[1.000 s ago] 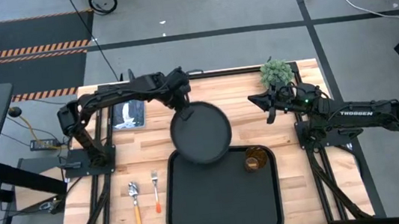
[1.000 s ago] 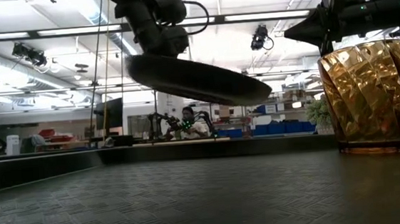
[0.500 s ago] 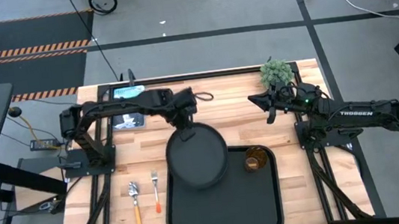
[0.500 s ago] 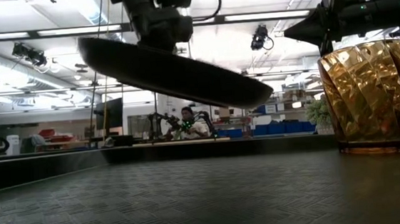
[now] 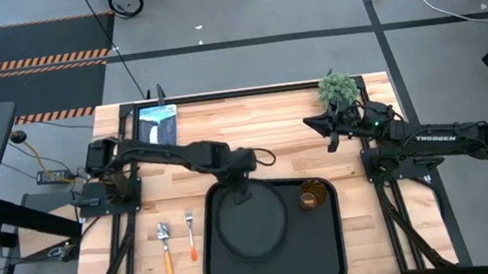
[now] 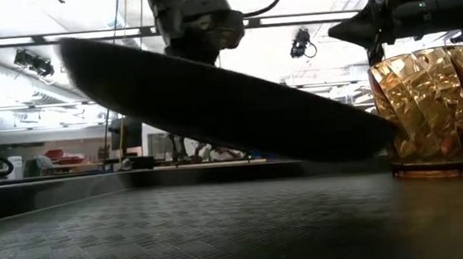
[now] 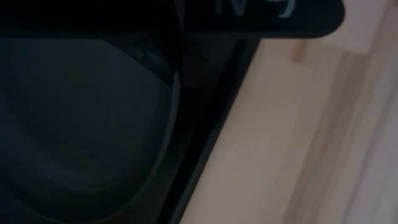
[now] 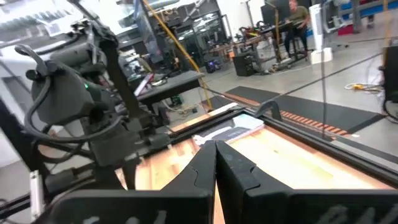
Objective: Pick and place plate/cup/fork/spoon on tray
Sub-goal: Put the black plate on the black tray at the bottom of the brown cup
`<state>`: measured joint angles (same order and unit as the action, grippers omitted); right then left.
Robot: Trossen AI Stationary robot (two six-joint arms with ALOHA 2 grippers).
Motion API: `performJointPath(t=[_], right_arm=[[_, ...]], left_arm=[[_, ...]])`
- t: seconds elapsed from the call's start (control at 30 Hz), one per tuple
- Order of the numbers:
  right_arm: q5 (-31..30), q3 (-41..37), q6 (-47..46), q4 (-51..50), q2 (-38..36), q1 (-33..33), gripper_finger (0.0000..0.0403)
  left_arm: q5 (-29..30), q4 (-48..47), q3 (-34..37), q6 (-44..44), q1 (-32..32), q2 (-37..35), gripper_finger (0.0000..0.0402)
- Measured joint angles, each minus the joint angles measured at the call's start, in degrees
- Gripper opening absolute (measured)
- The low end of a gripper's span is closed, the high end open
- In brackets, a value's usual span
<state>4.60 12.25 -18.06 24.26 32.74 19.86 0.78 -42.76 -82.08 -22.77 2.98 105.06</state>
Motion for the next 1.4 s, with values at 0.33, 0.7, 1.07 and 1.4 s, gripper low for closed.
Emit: performJointPath(t=[0.33,0.7,1.07,1.4], right_arm=[[-0.06,-0.02,-0.02,-0.07,0.42,-5.71,0.0016],[-5.07,-0.02,-0.24,1.65,0.42,-10.7,0.0016],[-6.41,-0.02,-0.27,3.48,0.42,-12.46,0.0016],[-12.63,13.6,-3.81,-30.72,6.69,-15.1,0.0015]], left_arm=[[5.77,3.8,-0.04,-6.65,5.84,6.3,0.0012],[13.09,7.46,-0.04,-10.73,9.88,7.12,0.0018],[14.83,8.23,-0.04,-11.07,10.52,7.28,0.0101],[17.89,-1.59,0.02,1.71,10.43,5.77,0.014]])
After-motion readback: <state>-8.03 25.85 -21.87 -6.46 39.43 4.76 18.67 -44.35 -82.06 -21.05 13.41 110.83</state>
